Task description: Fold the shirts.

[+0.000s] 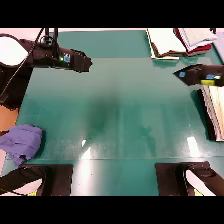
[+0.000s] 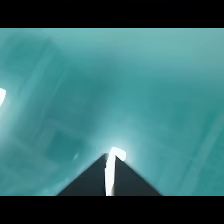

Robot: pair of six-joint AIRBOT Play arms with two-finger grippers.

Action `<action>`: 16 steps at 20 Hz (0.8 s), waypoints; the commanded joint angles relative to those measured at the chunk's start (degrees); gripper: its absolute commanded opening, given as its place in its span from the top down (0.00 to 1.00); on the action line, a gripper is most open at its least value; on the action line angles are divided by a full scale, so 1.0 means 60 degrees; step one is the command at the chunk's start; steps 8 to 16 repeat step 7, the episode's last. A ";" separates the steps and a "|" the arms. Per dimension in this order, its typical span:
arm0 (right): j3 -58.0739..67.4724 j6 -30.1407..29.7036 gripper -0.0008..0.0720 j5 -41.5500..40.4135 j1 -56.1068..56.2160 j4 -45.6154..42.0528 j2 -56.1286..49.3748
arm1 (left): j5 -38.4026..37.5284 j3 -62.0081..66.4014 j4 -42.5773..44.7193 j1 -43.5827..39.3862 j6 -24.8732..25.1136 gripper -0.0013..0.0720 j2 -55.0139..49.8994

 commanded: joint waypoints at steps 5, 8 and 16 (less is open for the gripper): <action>-0.0029 0.0004 0.97 -0.0244 0.2022 -0.0634 -0.0007 | 0.0954 0.0004 0.0000 -0.0004 -0.0004 0.95 -0.0004; -0.0029 0.0011 0.97 -0.0240 0.1891 -0.0623 -0.0007 | 0.1060 0.0004 0.0000 -0.0004 -0.0004 0.95 -0.0004; -0.0029 0.0011 0.97 -0.0240 0.1891 -0.0623 -0.0007 | 0.1060 0.0004 0.0000 -0.0004 -0.0004 0.95 -0.0004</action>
